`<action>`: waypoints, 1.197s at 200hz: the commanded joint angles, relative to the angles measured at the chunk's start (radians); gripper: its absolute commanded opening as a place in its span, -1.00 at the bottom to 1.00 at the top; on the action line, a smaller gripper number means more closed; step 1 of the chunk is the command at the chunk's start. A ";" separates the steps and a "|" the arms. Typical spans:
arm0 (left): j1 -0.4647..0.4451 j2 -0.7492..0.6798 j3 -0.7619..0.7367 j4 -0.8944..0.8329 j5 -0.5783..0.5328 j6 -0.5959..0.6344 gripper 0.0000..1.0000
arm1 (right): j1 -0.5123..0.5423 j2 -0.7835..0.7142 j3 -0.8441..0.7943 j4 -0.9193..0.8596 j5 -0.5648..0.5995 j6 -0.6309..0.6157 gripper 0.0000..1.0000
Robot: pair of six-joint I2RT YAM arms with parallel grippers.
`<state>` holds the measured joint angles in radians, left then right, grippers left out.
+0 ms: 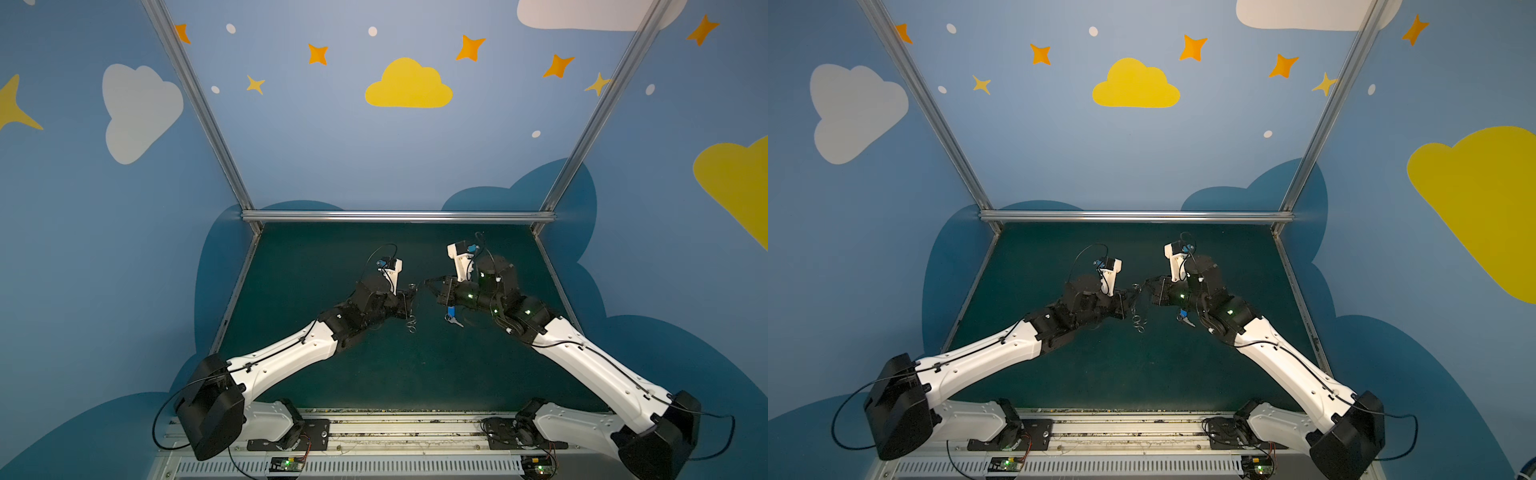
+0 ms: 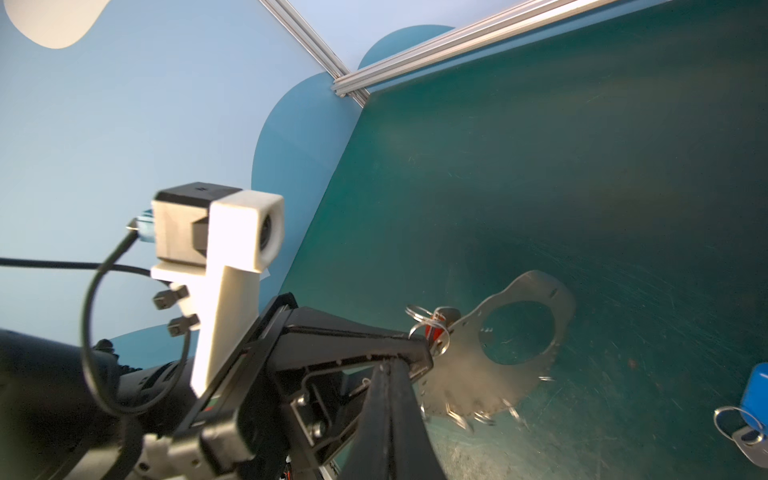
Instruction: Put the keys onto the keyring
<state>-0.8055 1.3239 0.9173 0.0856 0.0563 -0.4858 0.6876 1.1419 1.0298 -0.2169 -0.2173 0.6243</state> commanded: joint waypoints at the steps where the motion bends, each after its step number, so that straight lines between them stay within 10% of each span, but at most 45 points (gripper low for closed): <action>1: 0.000 -0.052 0.014 -0.032 -0.017 0.032 -0.93 | -0.011 -0.031 -0.025 -0.037 0.022 -0.019 -1.00; 34: 0.013 -0.096 0.001 -0.067 0.099 0.101 -0.93 | -0.062 -0.012 -0.040 0.002 -0.123 -0.023 -1.00; 87: 0.055 -0.108 0.057 -0.214 0.359 0.235 -0.93 | -0.101 0.042 -0.008 0.030 -0.365 -0.075 -0.43; 239: 0.058 -0.099 0.101 -0.273 0.367 0.308 -0.93 | -0.120 0.153 0.062 -0.068 -0.620 -0.069 -0.31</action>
<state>-0.7525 1.2285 0.9855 -0.2012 0.4324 -0.1944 0.5694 1.2926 1.0660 -0.2424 -0.8066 0.5682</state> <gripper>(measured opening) 0.048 0.345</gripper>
